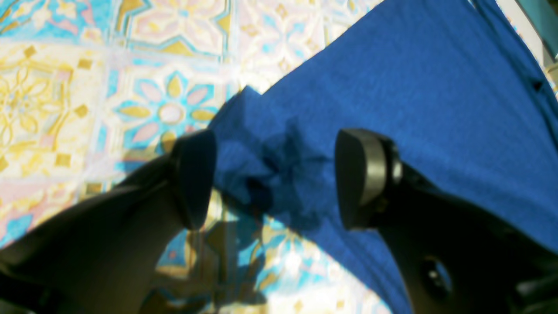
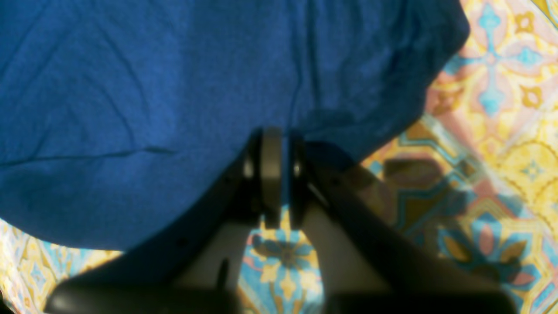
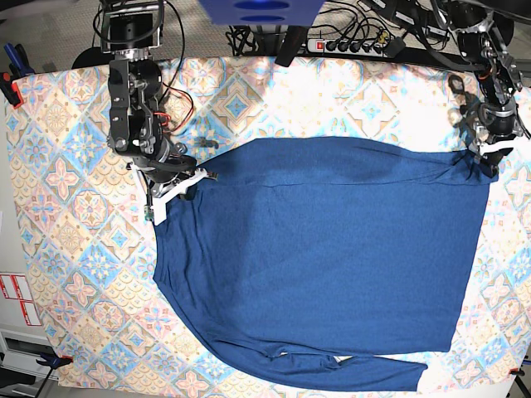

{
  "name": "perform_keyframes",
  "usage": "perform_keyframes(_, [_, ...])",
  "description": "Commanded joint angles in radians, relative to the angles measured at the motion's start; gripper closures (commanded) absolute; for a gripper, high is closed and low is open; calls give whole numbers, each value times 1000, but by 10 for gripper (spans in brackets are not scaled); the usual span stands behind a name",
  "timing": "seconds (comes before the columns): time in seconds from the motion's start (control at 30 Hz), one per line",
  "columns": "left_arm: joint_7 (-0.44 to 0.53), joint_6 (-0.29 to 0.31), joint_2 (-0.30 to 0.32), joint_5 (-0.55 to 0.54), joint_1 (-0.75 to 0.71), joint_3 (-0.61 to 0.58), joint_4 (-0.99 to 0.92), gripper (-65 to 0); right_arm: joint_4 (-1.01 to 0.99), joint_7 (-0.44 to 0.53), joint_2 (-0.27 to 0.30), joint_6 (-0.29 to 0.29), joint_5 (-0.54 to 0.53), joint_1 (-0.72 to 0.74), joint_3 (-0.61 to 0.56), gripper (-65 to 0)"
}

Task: Fold the T-shirt properly
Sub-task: 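Lower the left gripper onto the sleeve shoulder and pinch the fabric, then adjust both grippers' grip on the shoulder edges of the shirt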

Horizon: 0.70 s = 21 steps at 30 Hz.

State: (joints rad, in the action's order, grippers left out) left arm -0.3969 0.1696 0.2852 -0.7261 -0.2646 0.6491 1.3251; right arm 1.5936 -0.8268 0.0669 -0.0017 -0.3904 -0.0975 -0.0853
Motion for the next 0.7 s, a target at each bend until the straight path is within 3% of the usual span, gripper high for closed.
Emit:
perform_keyframes(0.0, [19,9,15,-11,-15,4,20,-416,20,19,3,6,-6,14,0,-31])
perform_keyframes(0.67, [19,9,-4,-2,121,4,-197,-416,21,19,3,6,-6,-28,9,-31])
